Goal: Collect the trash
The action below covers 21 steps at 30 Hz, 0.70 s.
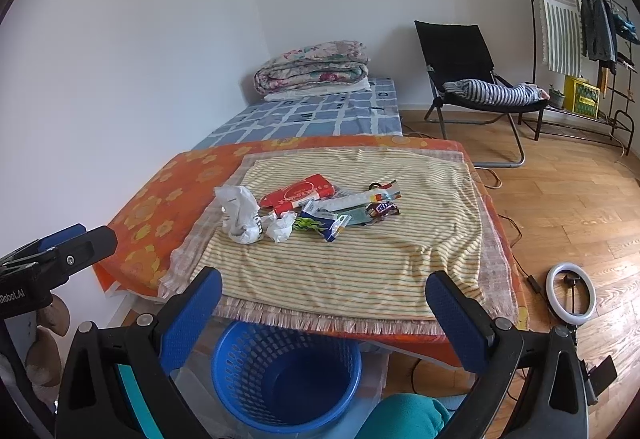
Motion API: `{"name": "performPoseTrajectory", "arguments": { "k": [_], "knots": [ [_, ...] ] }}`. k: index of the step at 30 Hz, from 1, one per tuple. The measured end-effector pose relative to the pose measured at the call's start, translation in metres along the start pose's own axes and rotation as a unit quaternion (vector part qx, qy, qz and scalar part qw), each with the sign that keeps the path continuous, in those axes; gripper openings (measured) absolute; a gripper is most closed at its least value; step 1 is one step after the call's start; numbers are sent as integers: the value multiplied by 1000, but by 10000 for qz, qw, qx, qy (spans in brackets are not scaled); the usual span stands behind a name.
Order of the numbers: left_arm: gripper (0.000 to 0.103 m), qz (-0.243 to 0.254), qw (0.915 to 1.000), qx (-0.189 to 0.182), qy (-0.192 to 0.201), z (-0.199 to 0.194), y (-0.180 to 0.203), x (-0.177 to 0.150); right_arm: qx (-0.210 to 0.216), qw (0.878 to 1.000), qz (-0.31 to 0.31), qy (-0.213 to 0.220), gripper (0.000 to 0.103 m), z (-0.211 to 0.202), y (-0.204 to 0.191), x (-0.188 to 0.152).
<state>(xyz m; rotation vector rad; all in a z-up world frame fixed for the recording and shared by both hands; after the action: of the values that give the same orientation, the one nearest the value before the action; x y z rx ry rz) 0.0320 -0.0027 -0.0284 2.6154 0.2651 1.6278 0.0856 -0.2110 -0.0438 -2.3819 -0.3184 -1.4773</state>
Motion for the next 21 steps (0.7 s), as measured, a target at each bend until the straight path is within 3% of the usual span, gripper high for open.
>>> {"name": "performPoseTrajectory", "arguments": {
  "k": [21],
  "knots": [
    [103,-25,10000,-10,32,-2,-1,1,43,10000,-1,-3,103,-1,-5,4]
  ]
}}
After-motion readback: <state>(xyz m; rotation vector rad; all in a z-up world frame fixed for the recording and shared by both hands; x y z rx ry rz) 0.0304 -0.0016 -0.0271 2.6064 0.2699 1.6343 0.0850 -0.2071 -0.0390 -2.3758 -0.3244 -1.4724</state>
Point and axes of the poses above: each gripper's, at about its wrist camera, not at the fingertips, and z roughly the way its jaws point, y to its right, x to its top, the point moved 4 cm from there along z, roughly the way its jaws point, and after that the axes turned 13 degrees about y, right-handed, at the moved point
